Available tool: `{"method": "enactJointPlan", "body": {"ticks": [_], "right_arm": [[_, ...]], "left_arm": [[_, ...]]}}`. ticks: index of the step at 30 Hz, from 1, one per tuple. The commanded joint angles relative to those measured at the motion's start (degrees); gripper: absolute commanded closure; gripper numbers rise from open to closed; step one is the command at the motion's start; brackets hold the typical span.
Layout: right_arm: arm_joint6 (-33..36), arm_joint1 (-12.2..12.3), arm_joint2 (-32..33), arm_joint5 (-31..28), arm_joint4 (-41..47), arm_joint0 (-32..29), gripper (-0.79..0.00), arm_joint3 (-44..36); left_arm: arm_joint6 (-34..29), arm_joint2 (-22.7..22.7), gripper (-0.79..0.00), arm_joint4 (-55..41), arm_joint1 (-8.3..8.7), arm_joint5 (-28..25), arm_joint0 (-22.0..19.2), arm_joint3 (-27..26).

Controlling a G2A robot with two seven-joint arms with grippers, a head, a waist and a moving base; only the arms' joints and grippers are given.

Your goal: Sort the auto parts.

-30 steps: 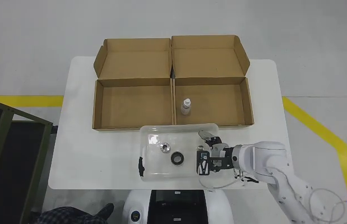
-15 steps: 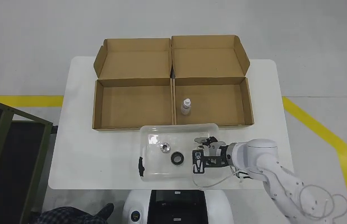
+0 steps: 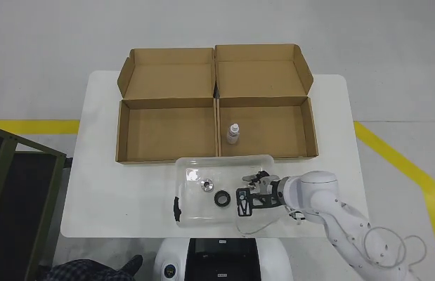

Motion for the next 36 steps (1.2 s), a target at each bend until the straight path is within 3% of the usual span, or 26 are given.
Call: {"method": "enactJointPlan", "body": {"ticks": [1, 6, 10, 23, 36], "right_arm": [[0.21, -0.05, -0.39, 0.08, -0.11, 0.27, -0.342, 0.3], [0.53, -0.15, -1.39, -0.08, -0.2, 0.81, -0.274, 0.97], [0.97, -0.18, -2.05, -0.24, -0.43, 1.26, 0.0, 0.86], [-0.73, 0.3, 0.71, 1.25, 2.02, 0.69, 0.0, -3.18], [-14.16, 0.84, 5.14, 9.59, 3.18, -3.53, 0.0, -5.78]], "left_arm": [[0.0, 0.0, -0.785, 0.0, 0.0, 0.0, 0.0, 0.0], [0.0, 0.0, -0.785, 0.0, 0.0, 0.0, 0.0, 0.0], [0.0, 0.0, -0.785, 0.0, 0.0, 0.0, 0.0, 0.0], [0.0, 0.0, -0.785, 0.0, 0.0, 0.0, 0.0, 0.0], [0.0, 0.0, -0.785, 0.0, 0.0, 0.0, 0.0, 0.0]]}}
